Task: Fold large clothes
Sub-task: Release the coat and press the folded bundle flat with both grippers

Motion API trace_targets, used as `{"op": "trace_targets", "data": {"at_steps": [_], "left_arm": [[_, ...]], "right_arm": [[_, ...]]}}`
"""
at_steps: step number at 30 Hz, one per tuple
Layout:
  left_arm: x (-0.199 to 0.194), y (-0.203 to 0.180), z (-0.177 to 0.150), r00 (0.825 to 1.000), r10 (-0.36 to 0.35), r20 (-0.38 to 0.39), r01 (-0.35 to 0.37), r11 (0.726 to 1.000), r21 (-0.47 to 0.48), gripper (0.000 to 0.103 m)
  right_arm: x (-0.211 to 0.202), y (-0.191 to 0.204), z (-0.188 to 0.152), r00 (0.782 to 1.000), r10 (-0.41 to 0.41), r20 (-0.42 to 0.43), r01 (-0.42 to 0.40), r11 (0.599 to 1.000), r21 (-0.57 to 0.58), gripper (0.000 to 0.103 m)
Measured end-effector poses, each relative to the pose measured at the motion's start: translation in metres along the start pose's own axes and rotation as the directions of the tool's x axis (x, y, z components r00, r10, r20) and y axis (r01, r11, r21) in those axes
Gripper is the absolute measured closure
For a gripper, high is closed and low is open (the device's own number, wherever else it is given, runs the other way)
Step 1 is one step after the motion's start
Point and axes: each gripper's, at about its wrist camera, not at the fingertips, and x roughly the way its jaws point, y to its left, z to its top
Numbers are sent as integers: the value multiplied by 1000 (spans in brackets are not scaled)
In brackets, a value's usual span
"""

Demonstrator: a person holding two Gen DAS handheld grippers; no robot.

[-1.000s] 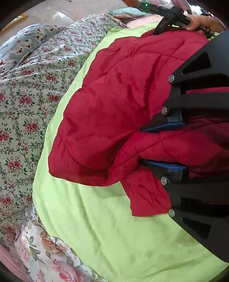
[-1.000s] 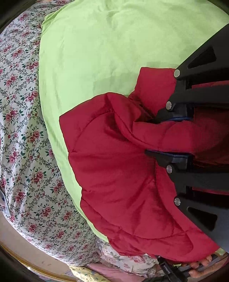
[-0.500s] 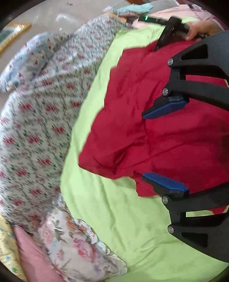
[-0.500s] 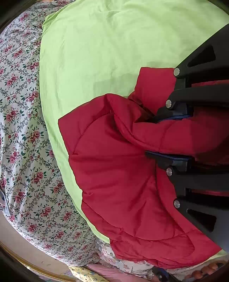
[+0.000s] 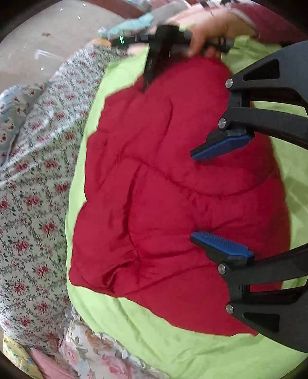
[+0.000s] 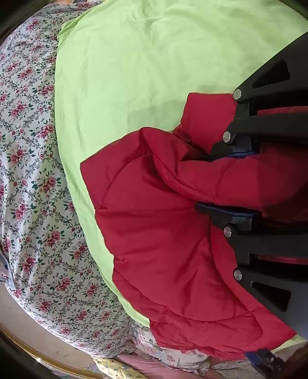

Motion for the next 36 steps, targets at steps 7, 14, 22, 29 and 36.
{"op": "trace_targets", "data": {"at_steps": [7,14,22,29,36], "left_arm": [[14,9,-6,1000,-5,-13,4,999,-35,41],[18,11,-7,1000,-4,-8,4,999,-35,41],[18,15,-8,1000,-18,2,18,998,-52,41],[18,17,-9,1000,-23,-2,22,998,-59,41],[16,18,-9,1000,-30,-1,30,997,-72,41]], "right_arm": [[-50,5,-15,995,2,96,0,1000,-17,48],[-99,23,-49,985,-2,172,13,998,-63,41],[-140,45,-72,964,63,257,-31,992,-126,40],[-104,82,-80,988,107,114,-78,968,-237,40],[-50,82,-71,999,-25,38,34,962,-270,41]]}}
